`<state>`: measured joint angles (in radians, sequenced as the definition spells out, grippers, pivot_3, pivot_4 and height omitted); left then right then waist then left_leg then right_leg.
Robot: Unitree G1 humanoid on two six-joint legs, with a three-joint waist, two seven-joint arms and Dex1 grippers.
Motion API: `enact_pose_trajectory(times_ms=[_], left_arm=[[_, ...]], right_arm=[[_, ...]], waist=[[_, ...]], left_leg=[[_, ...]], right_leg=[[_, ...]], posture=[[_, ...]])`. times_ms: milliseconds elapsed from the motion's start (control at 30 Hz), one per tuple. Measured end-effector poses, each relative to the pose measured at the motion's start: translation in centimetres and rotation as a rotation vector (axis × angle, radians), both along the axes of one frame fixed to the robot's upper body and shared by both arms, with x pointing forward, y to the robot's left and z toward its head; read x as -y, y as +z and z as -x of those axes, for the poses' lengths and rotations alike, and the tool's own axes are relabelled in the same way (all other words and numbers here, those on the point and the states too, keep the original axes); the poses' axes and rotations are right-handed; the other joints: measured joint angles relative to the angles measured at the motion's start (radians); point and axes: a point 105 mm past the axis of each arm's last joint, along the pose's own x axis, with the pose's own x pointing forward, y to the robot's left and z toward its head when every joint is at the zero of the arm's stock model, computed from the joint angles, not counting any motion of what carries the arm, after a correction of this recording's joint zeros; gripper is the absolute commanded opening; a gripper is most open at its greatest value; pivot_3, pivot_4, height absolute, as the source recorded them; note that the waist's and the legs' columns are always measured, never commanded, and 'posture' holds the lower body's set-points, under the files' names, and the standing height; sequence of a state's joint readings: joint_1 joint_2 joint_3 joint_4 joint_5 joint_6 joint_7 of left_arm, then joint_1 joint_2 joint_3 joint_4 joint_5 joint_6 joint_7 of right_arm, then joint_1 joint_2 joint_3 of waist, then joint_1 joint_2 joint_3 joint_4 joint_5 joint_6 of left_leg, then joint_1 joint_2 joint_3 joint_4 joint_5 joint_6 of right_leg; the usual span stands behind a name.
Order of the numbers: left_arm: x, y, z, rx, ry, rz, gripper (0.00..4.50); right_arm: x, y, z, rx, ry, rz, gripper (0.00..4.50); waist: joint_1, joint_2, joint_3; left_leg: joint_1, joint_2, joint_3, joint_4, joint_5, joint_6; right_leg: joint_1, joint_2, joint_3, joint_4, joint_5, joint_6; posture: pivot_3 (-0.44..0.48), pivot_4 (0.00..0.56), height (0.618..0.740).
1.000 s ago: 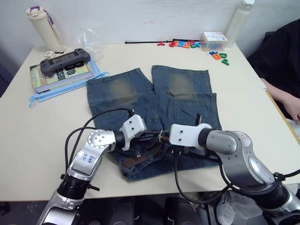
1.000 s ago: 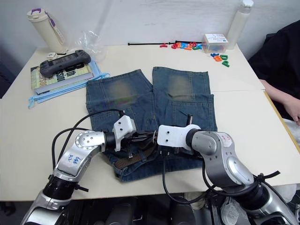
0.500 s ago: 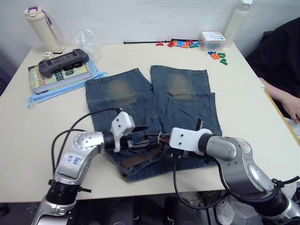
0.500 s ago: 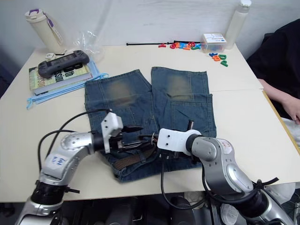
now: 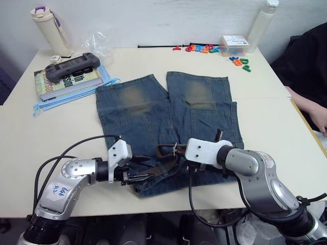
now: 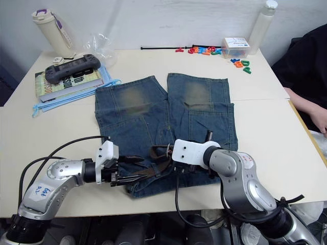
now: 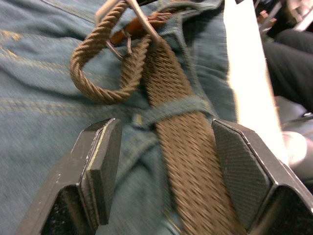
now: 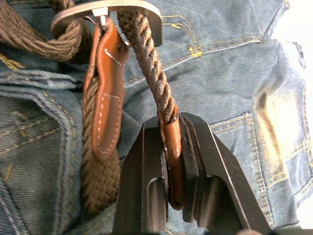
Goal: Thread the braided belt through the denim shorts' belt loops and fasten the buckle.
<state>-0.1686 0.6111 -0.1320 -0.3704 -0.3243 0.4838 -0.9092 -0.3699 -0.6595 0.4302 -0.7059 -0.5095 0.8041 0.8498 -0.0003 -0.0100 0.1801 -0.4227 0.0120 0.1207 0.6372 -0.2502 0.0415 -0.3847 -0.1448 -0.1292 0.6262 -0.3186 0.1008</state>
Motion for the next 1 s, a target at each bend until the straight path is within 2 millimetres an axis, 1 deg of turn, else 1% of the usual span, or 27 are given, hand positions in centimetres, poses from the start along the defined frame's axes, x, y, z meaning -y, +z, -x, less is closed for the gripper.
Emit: enact_pose_trajectory(times_ms=[33,67,133,200,333,500,600,633,700,767,800,933,1000], left_arm=[[0.0,-0.3,0.0,0.002,-0.003,-0.015,3.26],[-0.2,-1.0,0.1,0.006,-0.014,-0.059,3.26],[-0.8,-1.8,0.3,0.006,-0.02,-0.103,3.26],[-1.1,-1.9,0.5,0.018,-0.039,-0.128,3.26],[-1.4,-2.1,0.4,0.039,-0.053,-0.141,3.26],[-1.6,-2.5,0.6,0.057,-0.07,-0.158,3.26],[-1.7,-2.7,0.6,0.069,-0.084,-0.167,3.26],[-1.8,-2.7,0.7,0.072,-0.085,-0.17,3.26],[-2.0,-2.7,0.6,0.077,-0.085,-0.174,3.26],[-2.1,-2.8,0.6,0.076,-0.083,-0.177,3.26],[-2.2,-2.7,0.5,0.076,-0.08,-0.178,3.26],[-2.3,-2.9,0.4,0.07,-0.074,-0.18,3.26],[-2.3,-2.8,0.3,0.071,-0.074,-0.18,3.26]], right_arm=[[0.1,0.0,0.0,0.0,-0.004,0.001,0.0],[0.2,-0.1,0.0,-0.002,-0.007,0.003,0.0],[0.3,-0.2,0.1,-0.006,-0.01,0.002,0.0],[0.5,-0.4,0.3,-0.013,-0.015,-0.001,0.0],[1.0,0.3,0.4,0.01,-0.029,-0.023,0.0],[1.7,0.1,0.6,0.01,-0.048,-0.028,0.0],[3.3,-0.3,1.1,0.015,-0.066,-0.017,0.0],[4.2,-0.6,1.4,0.013,-0.081,-0.001,0.0],[7.0,-1.2,2.0,0.018,-0.127,0.061,0.0],[8.8,-1.6,2.4,0.025,-0.146,0.103,0.0],[9.3,-1.8,2.6,0.019,-0.149,0.118,0.0],[10.4,-2.0,3.2,0.029,-0.137,0.137,0.0],[11.7,-2.2,3.6,0.031,-0.143,0.175,0.0]], waist=[[-0.001,0.0,0.0],[-0.003,0.0,0.0],[-0.004,0.0,0.0],[-0.002,0.0,0.0],[-0.003,0.0,0.0],[-0.003,0.0,0.0],[-0.001,0.0,0.0],[0.0,0.0,0.0],[0.002,0.0,0.0],[0.0,0.001,0.0],[-0.001,0.001,0.0],[-0.001,0.001,-0.001],[0.001,0.001,-0.001]], left_leg=[[0.0,0.0,0.0,0.0,0.0,0.0],[0.0,0.0,0.0,0.0,0.0,0.0],[0.0,0.001,0.001,0.0,0.0,0.0],[0.0,0.001,0.0,-0.001,0.0,0.0],[0.0,0.001,0.0,-0.001,-0.001,0.0],[0.001,0.001,0.0,-0.001,0.0,0.0],[0.001,0.001,0.0,-0.002,-0.001,0.0],[0.001,0.001,0.0,-0.003,-0.001,0.0],[0.003,0.001,0.0,-0.003,-0.001,0.0],[0.004,0.001,0.0,-0.004,-0.001,0.0],[0.005,0.001,0.0,-0.004,-0.001,0.0],[0.015,0.002,0.001,-0.009,-0.003,0.003],[0.016,0.003,0.001,-0.01,-0.003,0.002]], right_leg=[[0.0,0.0,0.0,0.0,0.0,0.0],[0.0,0.001,0.0,0.0,0.0,0.0],[-0.001,0.001,0.0,0.001,0.0,0.0],[-0.001,0.001,0.001,0.001,0.0,0.0],[-0.001,0.0,0.001,0.0,0.0,0.0],[-0.001,0.0,0.001,0.0,0.0,-0.001],[-0.001,0.0,0.001,0.0,0.0,-0.001],[0.0,0.0,0.001,-0.001,0.0,-0.001],[0.002,0.0,0.0,-0.002,0.0,-0.001],[0.003,0.001,0.001,-0.002,0.0,-0.001],[0.004,0.001,0.001,-0.002,0.0,-0.001],[0.011,0.002,0.002,-0.004,-0.001,-0.002],[0.012,0.002,0.003,-0.004,-0.002,-0.003]], posture=[[0.0,0.15,0.717],[0.0,0.15,0.717],[0.0,0.15,0.717],[0.0,0.15,0.717],[0.0,0.15,0.717],[0.0,0.15,0.717],[0.0,0.15,0.717],[0.0,0.15,0.717],[0.0,0.15,0.717],[0.0,0.15,0.717],[0.0,0.15,0.717],[0.0,0.15,0.717],[0.0,0.15,0.717]])
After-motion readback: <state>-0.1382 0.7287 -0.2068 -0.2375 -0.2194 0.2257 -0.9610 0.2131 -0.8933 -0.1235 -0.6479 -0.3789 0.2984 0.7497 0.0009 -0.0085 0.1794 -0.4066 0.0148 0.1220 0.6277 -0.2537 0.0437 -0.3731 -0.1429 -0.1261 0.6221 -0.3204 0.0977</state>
